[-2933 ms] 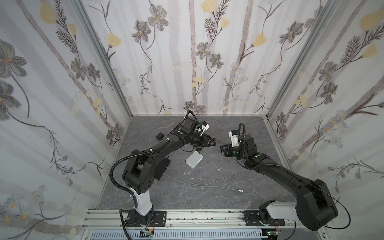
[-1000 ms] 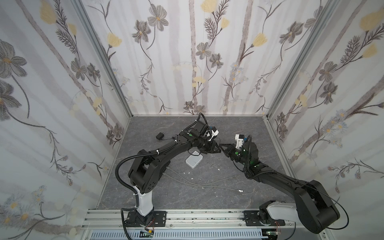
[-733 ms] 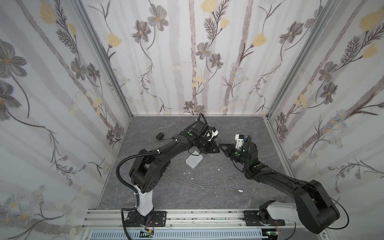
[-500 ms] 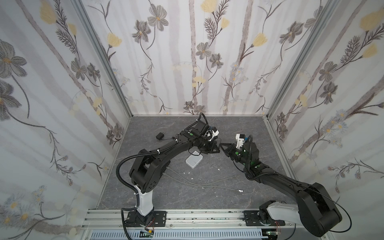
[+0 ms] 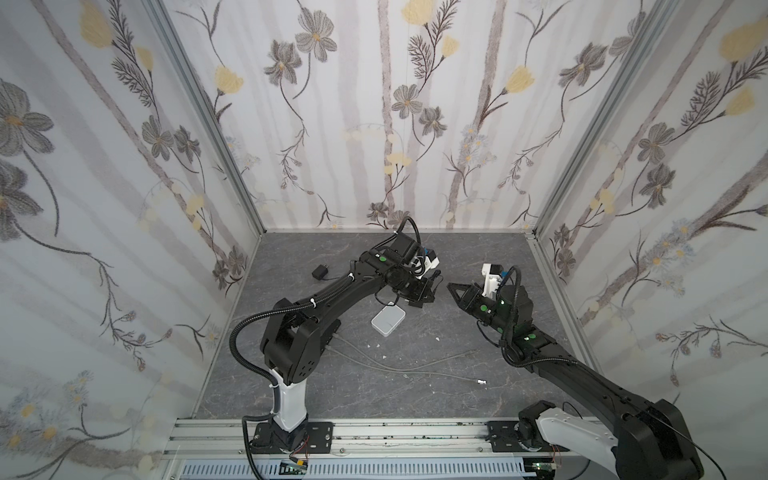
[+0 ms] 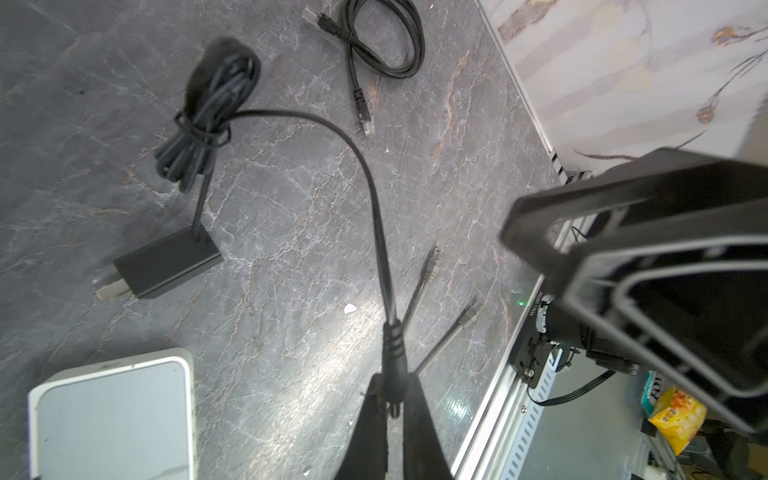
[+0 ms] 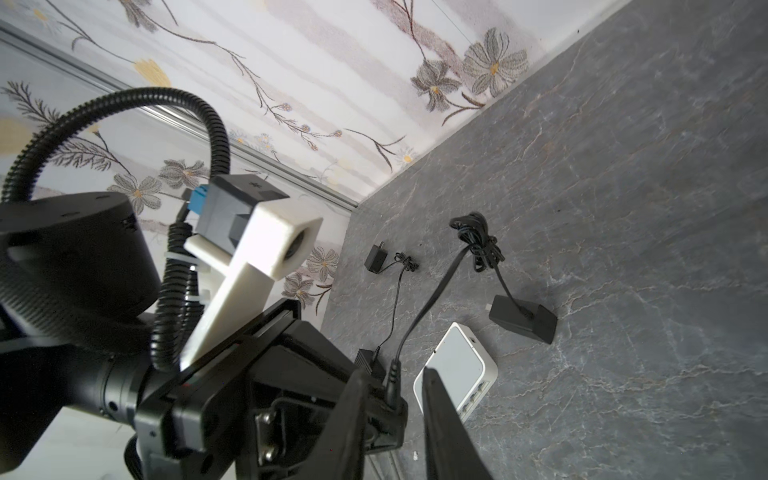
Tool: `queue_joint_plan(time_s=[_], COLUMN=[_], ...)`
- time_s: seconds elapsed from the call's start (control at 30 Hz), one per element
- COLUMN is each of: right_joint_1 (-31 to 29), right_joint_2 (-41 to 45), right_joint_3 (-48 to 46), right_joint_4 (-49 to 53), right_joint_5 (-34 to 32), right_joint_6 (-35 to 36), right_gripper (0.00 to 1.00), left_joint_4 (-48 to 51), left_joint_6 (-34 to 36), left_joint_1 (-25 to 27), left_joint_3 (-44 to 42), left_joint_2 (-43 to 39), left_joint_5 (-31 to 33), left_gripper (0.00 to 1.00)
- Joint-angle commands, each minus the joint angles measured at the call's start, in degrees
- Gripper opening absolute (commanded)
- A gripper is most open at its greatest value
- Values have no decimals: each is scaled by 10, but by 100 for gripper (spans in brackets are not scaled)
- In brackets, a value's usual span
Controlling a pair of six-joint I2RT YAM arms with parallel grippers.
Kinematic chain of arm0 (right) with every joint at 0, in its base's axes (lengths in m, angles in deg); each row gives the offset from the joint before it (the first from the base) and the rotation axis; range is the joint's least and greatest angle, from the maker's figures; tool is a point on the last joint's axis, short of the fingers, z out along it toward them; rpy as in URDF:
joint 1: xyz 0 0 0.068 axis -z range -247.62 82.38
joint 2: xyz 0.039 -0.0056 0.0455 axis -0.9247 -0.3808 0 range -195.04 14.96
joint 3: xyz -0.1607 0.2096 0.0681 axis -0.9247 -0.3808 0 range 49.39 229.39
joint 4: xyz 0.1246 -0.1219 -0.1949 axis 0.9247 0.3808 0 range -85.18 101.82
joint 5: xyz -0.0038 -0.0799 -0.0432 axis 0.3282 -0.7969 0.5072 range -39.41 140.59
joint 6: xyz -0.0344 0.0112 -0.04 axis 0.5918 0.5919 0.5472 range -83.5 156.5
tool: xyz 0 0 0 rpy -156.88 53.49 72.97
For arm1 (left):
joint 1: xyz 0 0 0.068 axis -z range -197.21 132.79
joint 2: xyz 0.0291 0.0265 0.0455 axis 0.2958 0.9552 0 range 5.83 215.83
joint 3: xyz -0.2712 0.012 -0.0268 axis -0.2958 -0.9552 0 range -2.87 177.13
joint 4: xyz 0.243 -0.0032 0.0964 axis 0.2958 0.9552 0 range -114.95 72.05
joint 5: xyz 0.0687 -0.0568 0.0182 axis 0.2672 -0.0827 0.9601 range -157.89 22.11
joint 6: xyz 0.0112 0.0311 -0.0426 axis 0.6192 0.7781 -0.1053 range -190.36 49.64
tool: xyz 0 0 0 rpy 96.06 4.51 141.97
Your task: Insert the plug into the switch port
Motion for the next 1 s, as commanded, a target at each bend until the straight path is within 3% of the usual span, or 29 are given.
queue_joint_plan(time_s=[0.0,0.2,0.47,0.6,0.97], right_joint_1=[1,-1,-25,-58,-142], right_joint_2=[30,59,99,131,231], right_joint_3=[16,30,33,26,-44], right_joint_4=[74,163,216,220,168], right_joint_5=[-22,-27,-58,-105,-127], right_joint_6=[131,251,328,361,567], right_gripper=[28,28,25,23,18], left_joint_4=[95,128,156,154,137], left_joint_6=[80,112,145,146,189], left_joint_1=[0,0,2,3,20], left_joint_3=[21,28,34,35,8], left_joint_2=[13,17,25,28,10], left_joint_5=[25,46,94,99,116], left_gripper=[0,0,0,0,0])
